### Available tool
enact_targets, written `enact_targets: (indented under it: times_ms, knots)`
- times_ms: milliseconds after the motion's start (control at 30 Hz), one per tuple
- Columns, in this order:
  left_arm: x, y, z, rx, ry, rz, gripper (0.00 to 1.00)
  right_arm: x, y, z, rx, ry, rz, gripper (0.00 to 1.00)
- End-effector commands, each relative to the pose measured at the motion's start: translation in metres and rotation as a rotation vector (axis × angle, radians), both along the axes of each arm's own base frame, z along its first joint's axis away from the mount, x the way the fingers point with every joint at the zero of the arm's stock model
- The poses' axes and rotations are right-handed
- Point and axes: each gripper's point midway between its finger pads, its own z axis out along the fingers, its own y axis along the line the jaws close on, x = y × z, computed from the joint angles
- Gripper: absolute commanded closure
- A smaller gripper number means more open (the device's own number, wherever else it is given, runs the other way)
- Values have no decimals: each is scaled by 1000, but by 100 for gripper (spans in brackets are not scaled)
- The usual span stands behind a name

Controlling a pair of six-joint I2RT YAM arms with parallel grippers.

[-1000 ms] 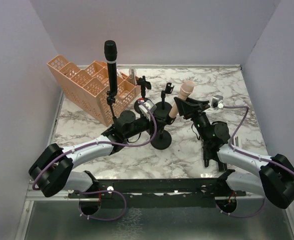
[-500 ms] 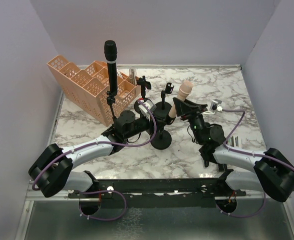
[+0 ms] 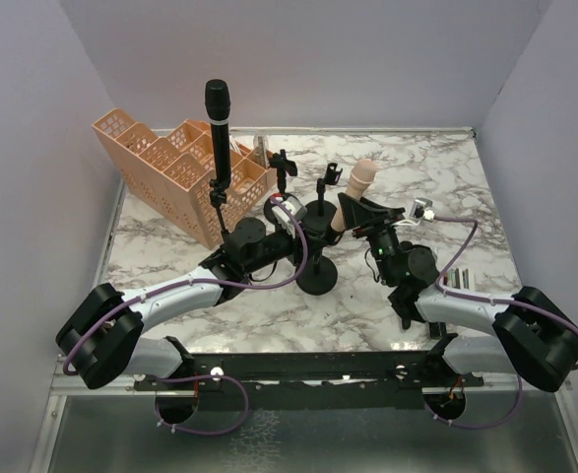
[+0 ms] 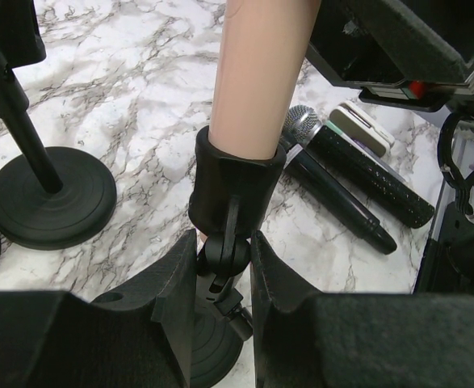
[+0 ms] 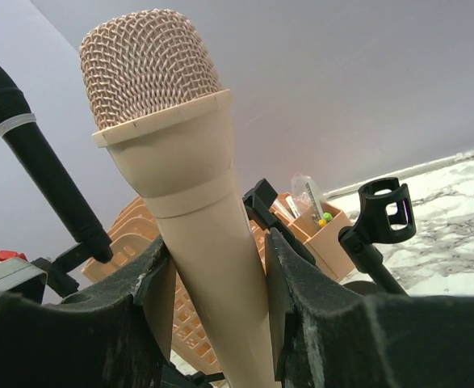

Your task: Attach the microphones to the stand

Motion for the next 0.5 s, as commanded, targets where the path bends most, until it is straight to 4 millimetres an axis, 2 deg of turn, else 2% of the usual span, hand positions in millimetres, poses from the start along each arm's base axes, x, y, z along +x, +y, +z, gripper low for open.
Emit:
enact_targets:
  times_ms: [0,467]
  knots:
    - [5,4,-30,55,73,55,100,-77,77,-160,-293,447,433,99]
    - [6,4,-29,52,74,59,100,-80,77,-164,-287,457,440,99]
